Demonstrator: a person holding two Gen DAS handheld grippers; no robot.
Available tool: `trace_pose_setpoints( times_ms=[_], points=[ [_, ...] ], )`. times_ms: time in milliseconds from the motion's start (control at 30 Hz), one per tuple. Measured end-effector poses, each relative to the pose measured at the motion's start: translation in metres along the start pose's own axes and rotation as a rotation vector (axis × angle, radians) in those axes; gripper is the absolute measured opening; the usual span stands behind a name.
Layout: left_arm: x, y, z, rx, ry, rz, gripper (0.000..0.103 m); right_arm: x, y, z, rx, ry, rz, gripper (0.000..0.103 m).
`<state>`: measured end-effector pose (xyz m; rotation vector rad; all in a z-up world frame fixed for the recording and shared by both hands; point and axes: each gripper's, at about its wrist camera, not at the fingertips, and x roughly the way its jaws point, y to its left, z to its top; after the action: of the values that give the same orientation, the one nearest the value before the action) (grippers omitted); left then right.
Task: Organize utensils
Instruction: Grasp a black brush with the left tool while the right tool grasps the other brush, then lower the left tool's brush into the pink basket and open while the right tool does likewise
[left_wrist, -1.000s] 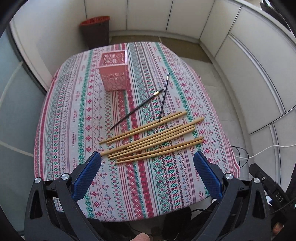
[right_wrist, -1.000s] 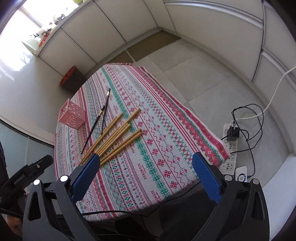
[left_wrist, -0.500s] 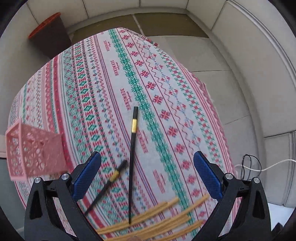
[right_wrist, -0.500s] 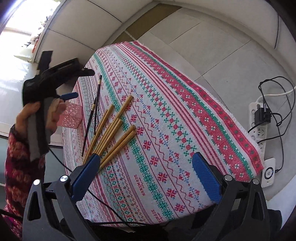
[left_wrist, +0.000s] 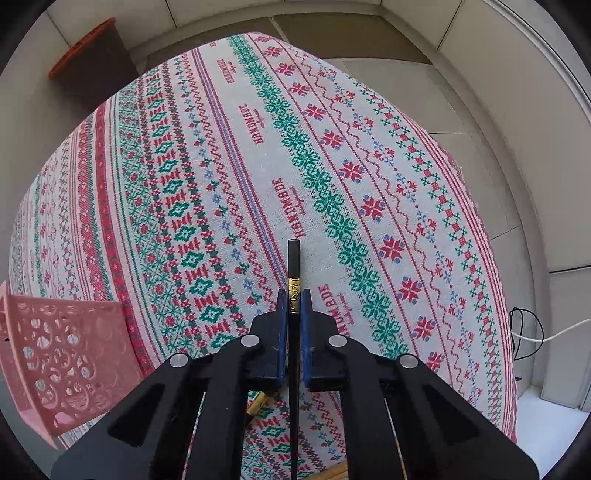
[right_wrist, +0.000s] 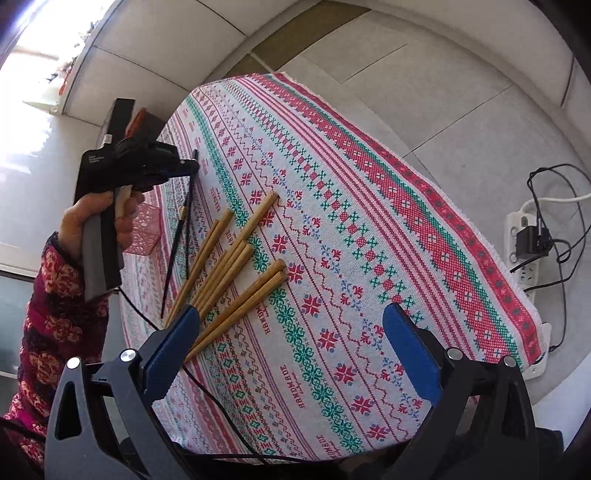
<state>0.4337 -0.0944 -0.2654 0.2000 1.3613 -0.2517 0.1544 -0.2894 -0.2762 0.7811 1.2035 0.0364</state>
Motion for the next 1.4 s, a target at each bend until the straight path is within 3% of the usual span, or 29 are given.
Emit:
trace_pose_setpoints(
  times_ms=[100, 200, 333, 467, 500, 600, 767, 867, 933, 1000, 1067, 1133, 1233, 1400],
  points=[
    [-0.04, 0.013, -0.025, -0.008, -0.073, -0.07, 0.006, 0.001, 0.007, 0.011, 0.026, -0.008, -0.05, 0.094],
    [-0.102, 0.034, -0.057, -0.013, -0.167, -0.143, 0.006, 0.004, 0.024, 0.038, 0.08, 0.001, -0.017, 0.094],
    [-0.184, 0.058, -0.11, -0.055, -0.323, -0.197, 0.006, 0.023, 0.079, 0.08, 0.052, 0.028, -0.017, 0.091],
    [-0.246, 0.086, -0.148, -0.118, -0.485, -0.211, 0.006, 0.074, 0.129, 0.105, 0.056, 0.123, -0.074, 0.07],
    [-0.254, 0.088, -0.146, -0.131, -0.514, -0.206, 0.006, 0.09, 0.137, 0.107, 0.065, 0.156, -0.095, 0.061],
    [-0.28, 0.108, -0.165, -0.159, -0.599, -0.16, 0.006, 0.128, 0.154, 0.11, 0.106, 0.224, -0.138, 0.056],
    [-0.313, 0.137, -0.198, -0.184, -0.675, -0.142, 0.006, 0.161, 0.177, 0.11, 0.146, 0.197, -0.214, 0.053],
    [-0.324, 0.145, -0.216, -0.199, -0.702, -0.133, 0.006, 0.183, 0.191, 0.109, 0.145, 0.209, -0.29, 0.04],
    [-0.328, 0.15, -0.223, -0.207, -0.714, -0.136, 0.006, 0.187, 0.203, 0.108, 0.112, 0.151, -0.364, 0.035],
    [-0.33, 0.155, -0.228, -0.217, -0.724, -0.144, 0.006, 0.195, 0.215, 0.105, 0.068, 0.116, -0.446, 0.016],
    [-0.331, 0.16, -0.234, -0.232, -0.73, -0.151, 0.006, 0.198, 0.221, 0.102, 0.04, 0.079, -0.475, 0.01],
    [-0.33, 0.163, -0.236, -0.246, -0.728, -0.155, 0.006, 0.199, 0.224, 0.098, 0.015, 0.043, -0.469, 0.008],
    [-0.328, 0.166, -0.237, -0.262, -0.727, -0.164, 0.006, 0.186, 0.22, 0.09, 0.006, -0.002, -0.358, 0.007],
    [-0.327, 0.165, -0.233, -0.28, -0.73, -0.176, 0.006, 0.111, 0.238, 0.073, -0.138, -0.112, -0.201, 0.007]
  ],
)
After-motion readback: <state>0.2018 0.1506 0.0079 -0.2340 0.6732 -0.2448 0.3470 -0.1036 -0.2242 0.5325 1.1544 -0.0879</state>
